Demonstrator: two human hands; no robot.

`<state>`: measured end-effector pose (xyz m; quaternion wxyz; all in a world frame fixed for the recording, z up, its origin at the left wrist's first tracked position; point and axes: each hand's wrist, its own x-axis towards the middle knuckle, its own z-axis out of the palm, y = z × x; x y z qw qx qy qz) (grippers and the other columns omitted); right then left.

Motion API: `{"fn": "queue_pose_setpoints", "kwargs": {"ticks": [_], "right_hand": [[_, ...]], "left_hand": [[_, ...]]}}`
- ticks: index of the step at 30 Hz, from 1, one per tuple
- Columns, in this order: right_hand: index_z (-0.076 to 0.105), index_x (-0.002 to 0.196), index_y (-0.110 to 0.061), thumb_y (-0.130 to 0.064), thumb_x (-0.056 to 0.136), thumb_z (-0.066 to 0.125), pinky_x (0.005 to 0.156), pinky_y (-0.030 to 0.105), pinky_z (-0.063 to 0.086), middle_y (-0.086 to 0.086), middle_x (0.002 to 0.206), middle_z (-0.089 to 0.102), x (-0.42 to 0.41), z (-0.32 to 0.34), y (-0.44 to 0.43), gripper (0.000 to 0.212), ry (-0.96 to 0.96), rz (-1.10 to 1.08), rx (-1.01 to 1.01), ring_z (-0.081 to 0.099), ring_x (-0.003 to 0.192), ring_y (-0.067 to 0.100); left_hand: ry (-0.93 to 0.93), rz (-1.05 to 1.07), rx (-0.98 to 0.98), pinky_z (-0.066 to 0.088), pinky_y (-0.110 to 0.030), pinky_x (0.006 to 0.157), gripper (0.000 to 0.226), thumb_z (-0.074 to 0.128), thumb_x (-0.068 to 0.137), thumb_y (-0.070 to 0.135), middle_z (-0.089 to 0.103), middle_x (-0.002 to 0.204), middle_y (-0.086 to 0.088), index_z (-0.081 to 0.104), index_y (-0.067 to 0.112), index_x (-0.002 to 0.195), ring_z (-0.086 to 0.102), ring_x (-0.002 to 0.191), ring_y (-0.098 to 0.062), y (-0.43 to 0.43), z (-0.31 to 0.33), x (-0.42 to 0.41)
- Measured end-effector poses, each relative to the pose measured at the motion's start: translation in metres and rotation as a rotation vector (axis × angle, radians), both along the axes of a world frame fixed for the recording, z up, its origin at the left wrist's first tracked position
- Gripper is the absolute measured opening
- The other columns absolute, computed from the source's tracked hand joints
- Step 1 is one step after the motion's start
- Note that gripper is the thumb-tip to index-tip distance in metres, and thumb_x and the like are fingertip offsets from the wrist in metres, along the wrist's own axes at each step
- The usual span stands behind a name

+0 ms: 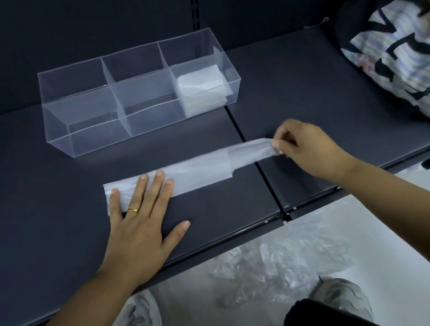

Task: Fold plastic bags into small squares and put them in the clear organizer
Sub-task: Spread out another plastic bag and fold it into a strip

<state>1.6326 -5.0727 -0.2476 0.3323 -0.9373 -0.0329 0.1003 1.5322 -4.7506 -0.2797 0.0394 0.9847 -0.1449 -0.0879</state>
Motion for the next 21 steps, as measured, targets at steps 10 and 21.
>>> {"fn": "queue_pose_setpoints", "kwargs": {"ticks": [10,21], "right_hand": [[0.064,0.098,-0.008,-0.002,0.073,0.073,0.05,0.02,0.049,0.005,0.067,0.064,-0.08,0.035,-0.003,0.028,0.603,-0.389,0.736,0.061,0.056,0.011],[0.067,0.109,-0.02,-0.056,0.076,0.064,0.066,0.024,0.054,-0.003,0.11,0.069,-0.073,0.073,0.039,0.049,0.323,-0.089,0.804,0.062,0.076,0.013]], "left_hand": [[0.016,-0.176,-0.263,-0.001,-0.039,0.119,0.094,0.027,0.085,0.074,0.004,0.161,-0.004,0.01,0.01,0.153,-0.003,0.148,-0.015,-0.048,0.011,-0.002],[0.4,0.384,-1.378,0.049,-0.031,0.095,0.028,0.049,0.099,0.016,0.072,0.108,-0.004,0.064,0.024,0.122,0.067,0.099,-0.016,-0.102,0.065,-0.008]]}}
